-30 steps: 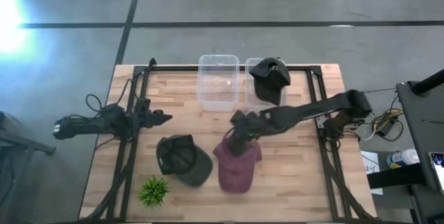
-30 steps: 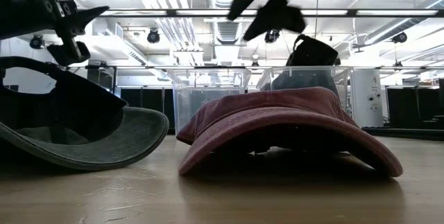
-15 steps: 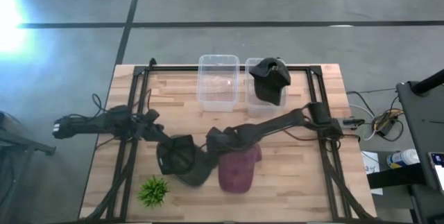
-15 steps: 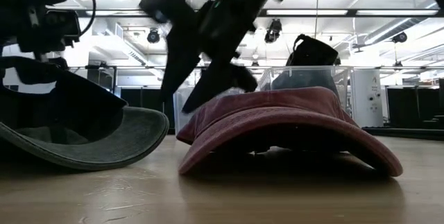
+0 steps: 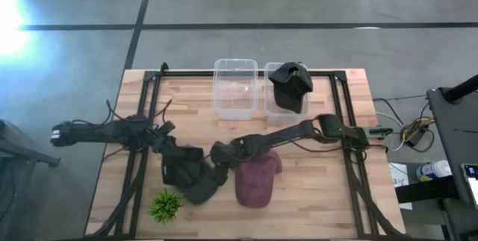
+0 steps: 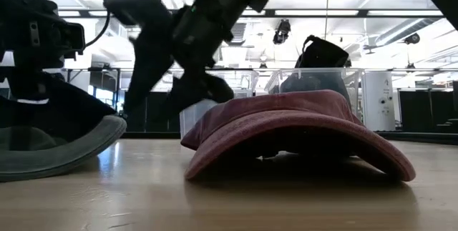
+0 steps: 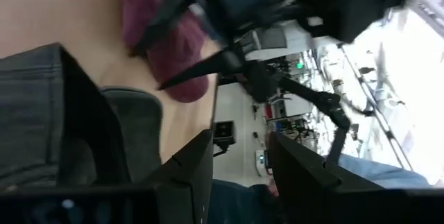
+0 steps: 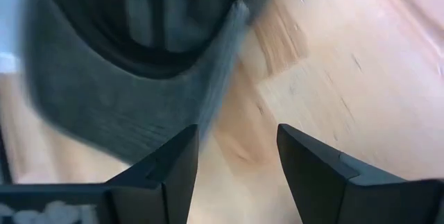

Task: Pick & Place hat
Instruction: Put the black cap into the right transparent bin

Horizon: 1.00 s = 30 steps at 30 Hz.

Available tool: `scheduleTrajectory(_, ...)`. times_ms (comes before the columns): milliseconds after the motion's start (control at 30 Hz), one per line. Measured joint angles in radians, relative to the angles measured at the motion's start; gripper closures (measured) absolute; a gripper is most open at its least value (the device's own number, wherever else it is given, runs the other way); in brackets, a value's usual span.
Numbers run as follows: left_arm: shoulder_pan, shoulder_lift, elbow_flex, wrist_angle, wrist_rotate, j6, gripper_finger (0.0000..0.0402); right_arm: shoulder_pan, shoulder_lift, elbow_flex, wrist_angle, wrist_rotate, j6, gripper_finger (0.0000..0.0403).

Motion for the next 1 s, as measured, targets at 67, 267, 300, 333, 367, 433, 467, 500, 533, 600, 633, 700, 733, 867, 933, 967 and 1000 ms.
scheduleTrajectory(67,0.0,0.015,0.0,-0.001,-0.003,0.012,0.0267,-0.007,-0.019,0.002,0.006,-0.005,-0.001,0.0211)
scheduleTrajectory(267,0.0,0.05,0.0,-0.002,-0.008,0.03,0.0267,-0.032,0.006,0.015,0.029,-0.158,0.079,0.0211)
scheduleTrajectory(300,0.0,0.055,0.0,-0.002,-0.008,0.03,0.0267,-0.032,0.019,0.013,0.048,-0.184,0.095,0.0211)
scheduleTrajectory(333,0.0,0.059,0.0,-0.002,-0.008,0.031,0.0267,-0.031,0.032,0.008,0.061,-0.204,0.103,0.0211)
scheduleTrajectory(367,0.0,0.064,0.0,-0.002,-0.008,0.032,0.0267,-0.028,0.046,0.006,0.078,-0.215,0.113,0.0211)
scheduleTrajectory(433,0.0,0.069,0.0,-0.002,-0.008,0.031,0.0267,-0.026,0.057,0.006,0.107,-0.227,0.132,0.0211)
scheduleTrajectory(467,0.0,0.074,0.0,-0.002,-0.01,0.032,0.0267,-0.026,0.062,0.006,0.116,-0.232,0.142,0.0211)
scheduleTrajectory(500,0.0,0.077,-0.001,-0.002,-0.011,0.032,0.0267,-0.026,0.063,0.007,0.127,-0.233,0.15,0.0211)
scheduleTrajectory(533,0.0,0.078,-0.001,0.0,-0.012,0.032,0.0267,-0.027,0.069,0.007,0.131,-0.232,0.154,0.0211)
scheduleTrajectory(600,0.0,0.086,-0.001,0.0,-0.016,0.032,0.0267,-0.028,0.081,0.007,0.146,-0.236,0.155,0.0211)
scheduleTrajectory(633,0.0,0.087,-0.001,0.002,-0.019,0.032,0.0267,-0.028,0.089,0.009,0.146,-0.237,0.155,0.0211)
scheduleTrajectory(700,0.0,0.093,-0.001,0.002,-0.024,0.032,0.0267,-0.027,0.098,0.015,0.165,-0.242,0.149,0.0211)
scheduleTrajectory(733,0.0,0.093,-0.001,0.002,-0.025,0.032,0.0267,-0.026,0.098,0.015,0.177,-0.243,0.144,0.0213)
scheduleTrajectory(867,0.0,0.101,0.001,0.002,-0.032,0.036,0.0267,-0.027,0.098,0.007,0.204,-0.234,0.138,0.0251)
scheduleTrajectory(933,0.0,0.103,0.003,-0.002,-0.034,0.042,0.0267,-0.028,0.099,0.003,0.195,-0.22,0.132,0.0289)
scheduleTrajectory(967,0.0,0.103,0.004,-0.003,-0.034,0.045,0.0267,-0.028,0.099,0.004,0.195,-0.216,0.127,0.0312)
scheduleTrajectory(1000,0.0,0.104,0.005,-0.004,-0.034,0.048,0.0267,-0.028,0.099,0.007,0.195,-0.213,0.122,0.0335)
